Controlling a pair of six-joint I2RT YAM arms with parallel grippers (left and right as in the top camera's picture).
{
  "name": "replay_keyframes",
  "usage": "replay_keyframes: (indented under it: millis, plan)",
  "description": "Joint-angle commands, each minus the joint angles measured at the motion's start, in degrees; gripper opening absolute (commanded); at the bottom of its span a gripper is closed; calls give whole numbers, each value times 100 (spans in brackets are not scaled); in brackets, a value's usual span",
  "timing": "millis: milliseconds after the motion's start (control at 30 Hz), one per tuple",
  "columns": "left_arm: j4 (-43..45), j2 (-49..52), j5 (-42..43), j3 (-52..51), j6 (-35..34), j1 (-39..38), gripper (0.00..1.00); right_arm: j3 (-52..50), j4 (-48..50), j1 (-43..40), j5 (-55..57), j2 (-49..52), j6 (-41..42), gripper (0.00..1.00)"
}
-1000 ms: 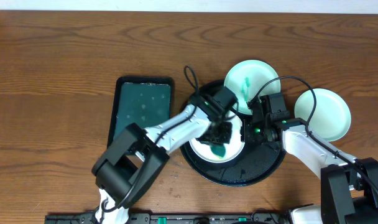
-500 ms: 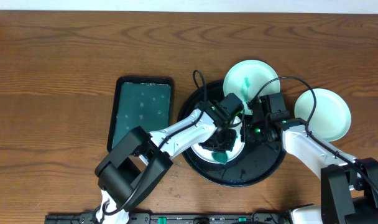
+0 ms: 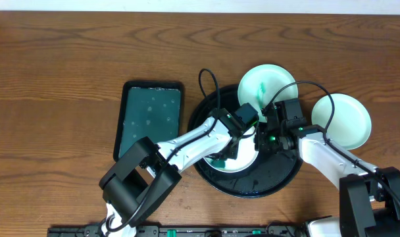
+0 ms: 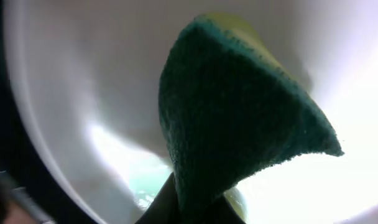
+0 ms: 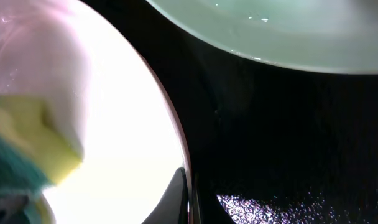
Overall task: Clean dirty plates on tray and stack at the side
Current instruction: 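Scrub the white plate with the sponge while the right gripper holds its rim, then return the sponge to the water tray with the left gripper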
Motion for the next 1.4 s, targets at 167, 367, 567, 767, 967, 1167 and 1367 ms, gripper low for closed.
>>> replay_keyframes:
  millis: [167,367,567,767,967,1167,1367]
  plan:
    - [-704,83,-2553,26,-87,105,7,-114,-111,20,280,160,-52,1]
    - [-1123,-219,-2262,444,-90,116,7,-114,-114,20,282,160,-52,1]
    - [-1132,-1412,-1770,555,-87,584,8,-114,-136,17,284,160,-52,1]
    - [-1198,-2258,-1764,553,315,1757,8,-114,-125,15,367,160,-55,1]
    - [-997,-2057,-870,103,1047,3012,8,-114,-122,20,365,160,-52,1]
    - [-444,-1593,-205,-538,1469,3823,8,-114,-138,20,365,160,-52,1]
    - [-442,-1327,59,-575,1725,4177,17,-114,-216,20,354,153,-48,1]
